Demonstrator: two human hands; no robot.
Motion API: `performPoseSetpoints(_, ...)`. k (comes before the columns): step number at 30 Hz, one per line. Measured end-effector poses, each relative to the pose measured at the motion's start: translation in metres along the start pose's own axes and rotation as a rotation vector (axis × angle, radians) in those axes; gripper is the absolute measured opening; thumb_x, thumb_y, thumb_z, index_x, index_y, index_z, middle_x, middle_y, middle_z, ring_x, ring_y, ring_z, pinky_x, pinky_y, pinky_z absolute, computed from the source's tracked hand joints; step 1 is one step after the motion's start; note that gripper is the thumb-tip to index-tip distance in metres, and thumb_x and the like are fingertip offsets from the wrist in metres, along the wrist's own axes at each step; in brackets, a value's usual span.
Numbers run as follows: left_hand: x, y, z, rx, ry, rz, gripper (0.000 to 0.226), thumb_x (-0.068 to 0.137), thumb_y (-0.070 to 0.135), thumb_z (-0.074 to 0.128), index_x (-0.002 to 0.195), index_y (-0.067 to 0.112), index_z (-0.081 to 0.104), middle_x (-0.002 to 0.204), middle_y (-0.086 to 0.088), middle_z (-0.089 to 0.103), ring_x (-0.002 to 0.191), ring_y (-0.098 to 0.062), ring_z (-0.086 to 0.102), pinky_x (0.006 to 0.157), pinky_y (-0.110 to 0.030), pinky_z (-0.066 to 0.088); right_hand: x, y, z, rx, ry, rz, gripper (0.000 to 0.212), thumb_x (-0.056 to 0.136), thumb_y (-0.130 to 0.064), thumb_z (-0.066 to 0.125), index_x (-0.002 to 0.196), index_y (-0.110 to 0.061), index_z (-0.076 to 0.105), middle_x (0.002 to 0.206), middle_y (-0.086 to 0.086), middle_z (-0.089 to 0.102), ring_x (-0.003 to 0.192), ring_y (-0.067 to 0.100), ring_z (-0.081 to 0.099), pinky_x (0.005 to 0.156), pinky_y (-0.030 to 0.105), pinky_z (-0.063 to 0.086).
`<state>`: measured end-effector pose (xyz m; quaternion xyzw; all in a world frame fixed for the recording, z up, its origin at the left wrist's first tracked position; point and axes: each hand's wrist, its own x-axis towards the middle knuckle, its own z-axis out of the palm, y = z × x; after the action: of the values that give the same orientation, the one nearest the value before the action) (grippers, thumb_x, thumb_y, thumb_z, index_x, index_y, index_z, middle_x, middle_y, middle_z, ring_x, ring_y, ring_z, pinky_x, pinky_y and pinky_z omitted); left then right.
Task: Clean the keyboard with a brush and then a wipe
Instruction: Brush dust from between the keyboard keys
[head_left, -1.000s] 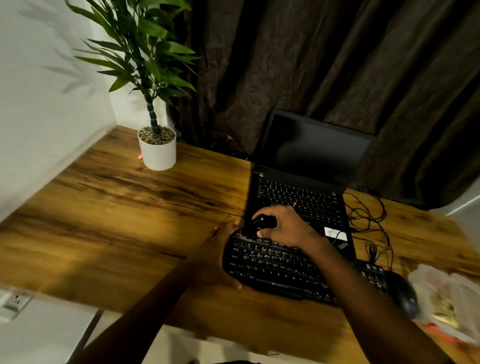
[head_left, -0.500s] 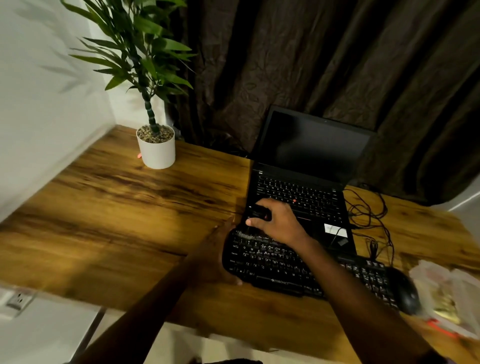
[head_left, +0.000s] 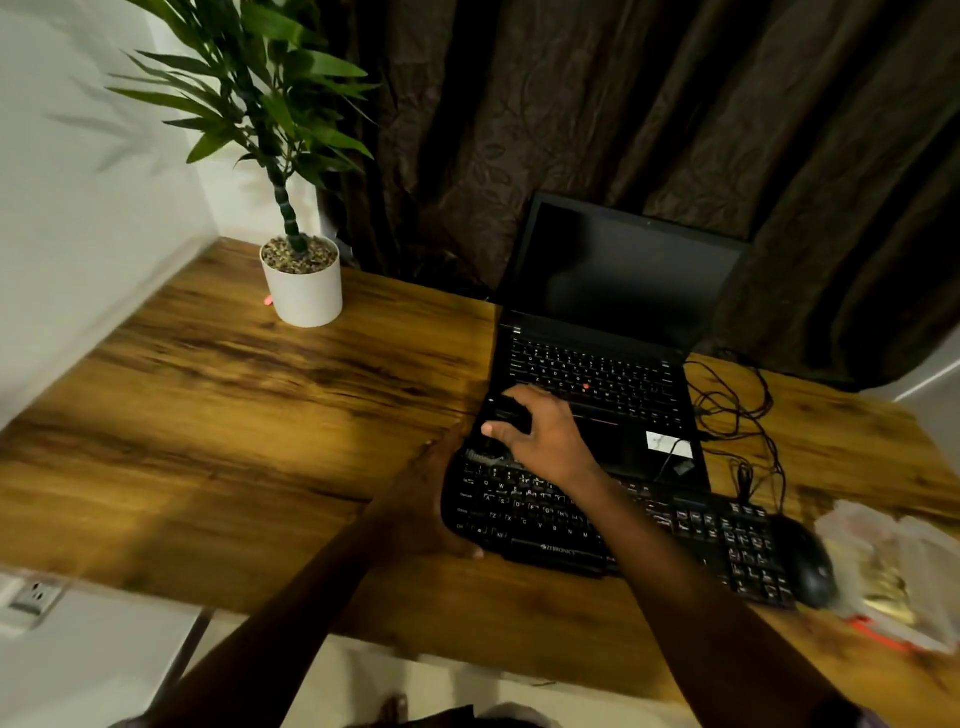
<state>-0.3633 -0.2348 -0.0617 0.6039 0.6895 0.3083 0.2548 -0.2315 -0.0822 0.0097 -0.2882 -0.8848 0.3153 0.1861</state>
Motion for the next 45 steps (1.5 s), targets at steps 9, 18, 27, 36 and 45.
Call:
performPoseSetpoints(9, 0.000, -0.004, 0.004, 0.045, -0.013, 0.011, 0.143, 0.049, 0.066, 0.088, 0.156, 0.024, 0.002, 0.161, 0.012, 0.016, 0.146, -0.005, 0.013, 0.122, -0.040, 0.020, 0.000, 0.017, -0.020, -0.147, -0.142, 0.032, 0.043, 0.087, -0.029, 0.072, 0.126, -0.021, 0.055, 0.116, 0.001, 0.052, 0.109, 0.018, 0.053, 0.090, 0.041, 0.053)
performPoseSetpoints(18, -0.002, 0.006, -0.002, 0.037, 0.019, 0.021, 0.142, 0.051, 0.054, 0.093, 0.156, 0.025, 0.002, 0.157, 0.016, 0.014, 0.138, 0.005, 0.009, 0.123, -0.033, 0.014, 0.001, 0.014, -0.010, -0.007, -0.099, 0.049, 0.035, 0.087, -0.021, 0.072, 0.119, -0.020, 0.058, 0.108, 0.003, 0.054, 0.100, 0.018, 0.056, 0.084, 0.036, 0.053)
performPoseSetpoints(27, -0.001, 0.001, -0.001, 0.048, -0.011, 0.023, 0.142, 0.051, 0.063, 0.087, 0.146, 0.043, -0.016, 0.155, 0.019, 0.009, 0.138, 0.008, 0.004, 0.122, -0.029, 0.010, 0.003, 0.008, -0.003, 0.007, -0.065, 0.012, 0.032, 0.086, -0.021, 0.073, 0.114, -0.018, 0.060, 0.105, 0.003, 0.056, 0.096, 0.016, 0.058, 0.082, 0.036, 0.054)
performPoseSetpoints(36, 0.001, 0.005, -0.003, -0.007, -0.009, 0.008, 0.148, 0.050, 0.055, 0.092, 0.158, 0.016, -0.001, 0.159, 0.011, 0.024, 0.138, 0.002, 0.015, 0.120, -0.027, 0.015, -0.012, 0.021, -0.027, -0.028, -0.060, 0.099, 0.031, 0.092, -0.016, 0.066, 0.119, -0.021, 0.052, 0.099, -0.001, 0.061, 0.086, 0.005, 0.062, 0.071, 0.025, 0.058)
performPoseSetpoints(45, 0.002, -0.006, 0.004, 0.030, 0.005, 0.005, 0.146, 0.045, 0.073, 0.084, 0.151, 0.045, -0.013, 0.159, 0.013, 0.023, 0.147, -0.011, 0.021, 0.120, -0.041, 0.027, -0.011, 0.021, -0.019, 0.015, -0.044, 0.078, 0.029, 0.091, -0.021, 0.069, 0.115, -0.028, 0.053, 0.084, 0.011, 0.066, 0.070, 0.032, 0.067, 0.061, 0.050, 0.058)
